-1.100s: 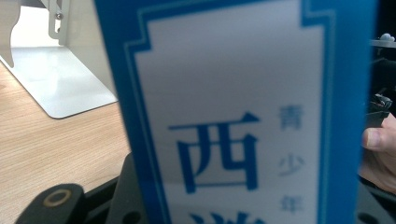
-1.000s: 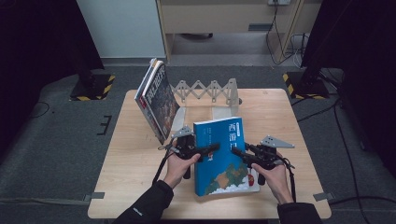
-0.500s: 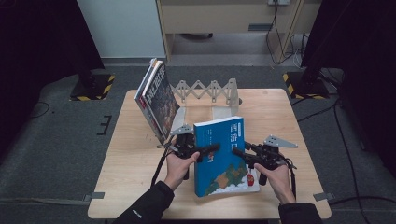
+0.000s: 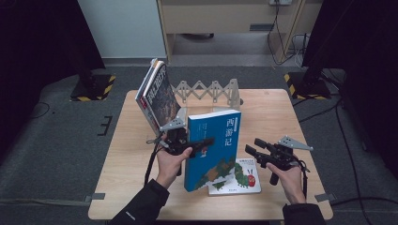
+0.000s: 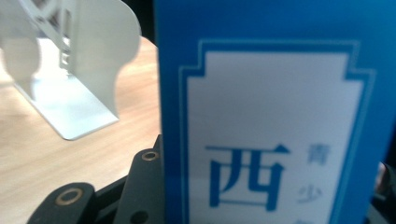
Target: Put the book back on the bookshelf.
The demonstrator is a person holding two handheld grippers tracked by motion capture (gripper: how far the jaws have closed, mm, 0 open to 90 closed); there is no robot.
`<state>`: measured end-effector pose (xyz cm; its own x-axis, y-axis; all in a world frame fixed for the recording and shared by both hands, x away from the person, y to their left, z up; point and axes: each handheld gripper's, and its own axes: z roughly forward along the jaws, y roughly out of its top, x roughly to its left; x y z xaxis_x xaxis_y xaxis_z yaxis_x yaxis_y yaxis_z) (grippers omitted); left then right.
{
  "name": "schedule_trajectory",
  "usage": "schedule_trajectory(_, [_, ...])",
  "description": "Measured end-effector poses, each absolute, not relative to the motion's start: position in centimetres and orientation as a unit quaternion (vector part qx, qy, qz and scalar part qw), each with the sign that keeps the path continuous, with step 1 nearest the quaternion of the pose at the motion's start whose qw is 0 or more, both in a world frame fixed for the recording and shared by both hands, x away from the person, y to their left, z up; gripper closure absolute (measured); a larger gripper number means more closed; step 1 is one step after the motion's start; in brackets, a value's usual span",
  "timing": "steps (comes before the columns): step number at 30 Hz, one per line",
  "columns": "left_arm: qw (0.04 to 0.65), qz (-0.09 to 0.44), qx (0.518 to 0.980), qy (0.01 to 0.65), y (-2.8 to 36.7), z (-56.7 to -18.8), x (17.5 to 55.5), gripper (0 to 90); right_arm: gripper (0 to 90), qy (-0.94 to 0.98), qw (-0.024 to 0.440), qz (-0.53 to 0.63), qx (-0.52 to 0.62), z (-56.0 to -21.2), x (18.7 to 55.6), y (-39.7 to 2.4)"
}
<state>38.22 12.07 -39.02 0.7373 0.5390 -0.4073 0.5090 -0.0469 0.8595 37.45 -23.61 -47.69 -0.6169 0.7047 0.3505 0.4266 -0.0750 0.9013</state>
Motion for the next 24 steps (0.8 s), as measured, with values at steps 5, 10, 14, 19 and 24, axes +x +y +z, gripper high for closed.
schedule_trajectory(5, [0.583,0.051,0.717,0.379,13.7,-37.9,38.6,60.5,35.2,0.686,0.139,0.563,0.44,-48.3,37.7,-24.3])
schedule_trajectory(10, [0.585,0.083,0.701,0.4,15.5,-36.7,39.4,60.6,31.8,0.714,0.178,0.479,0.478,-49.4,37.9,-25.2])
schedule_trajectory(14, [0.583,0.111,0.69,0.414,16.7,-35.8,40.1,60.6,25.8,0.747,0.201,0.401,0.49,-50.5,38.3,-25.9])
schedule_trajectory(19, [0.578,0.141,0.684,0.423,16.9,-35.0,40.9,60.5,22.6,0.758,0.198,0.363,0.505,-51.6,38.7,-26.5])
schedule_trajectory(24, [0.567,0.166,0.679,0.436,16.0,-34.3,42.7,60.6,19.4,0.768,0.19,0.318,0.523,-52.7,39.0,-27.2])
